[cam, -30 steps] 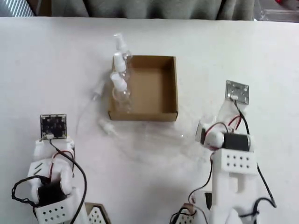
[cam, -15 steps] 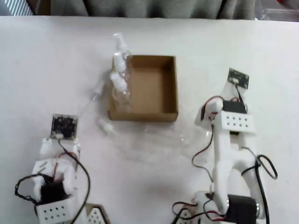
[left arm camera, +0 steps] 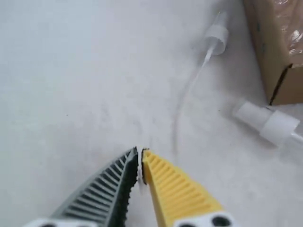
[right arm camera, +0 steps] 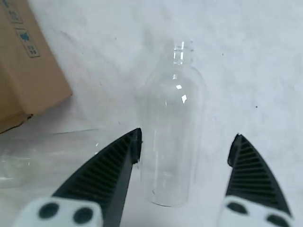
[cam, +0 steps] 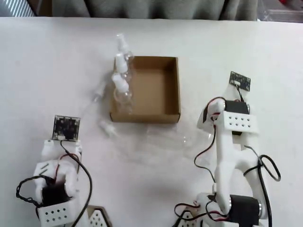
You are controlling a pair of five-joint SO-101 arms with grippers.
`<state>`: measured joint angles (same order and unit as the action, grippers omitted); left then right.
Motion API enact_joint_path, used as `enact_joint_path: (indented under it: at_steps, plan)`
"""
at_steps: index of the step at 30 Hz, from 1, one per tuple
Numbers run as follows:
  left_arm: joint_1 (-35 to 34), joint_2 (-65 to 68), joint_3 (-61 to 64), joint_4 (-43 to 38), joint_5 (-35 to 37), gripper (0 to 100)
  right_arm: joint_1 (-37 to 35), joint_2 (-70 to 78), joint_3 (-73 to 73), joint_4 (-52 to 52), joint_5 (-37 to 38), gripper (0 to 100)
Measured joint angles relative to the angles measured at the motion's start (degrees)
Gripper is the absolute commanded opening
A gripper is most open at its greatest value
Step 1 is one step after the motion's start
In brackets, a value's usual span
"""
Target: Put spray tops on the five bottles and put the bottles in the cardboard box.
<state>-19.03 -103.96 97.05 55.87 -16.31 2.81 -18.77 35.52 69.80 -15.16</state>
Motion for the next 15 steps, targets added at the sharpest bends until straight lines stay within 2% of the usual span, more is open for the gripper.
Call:
enact_joint_path:
  at_steps: [15]
  plan:
    - [0.00,0.00,0.00,0.00,-0.09,3,0.09,17.32,-5.89,-3.96,0.00,26.9]
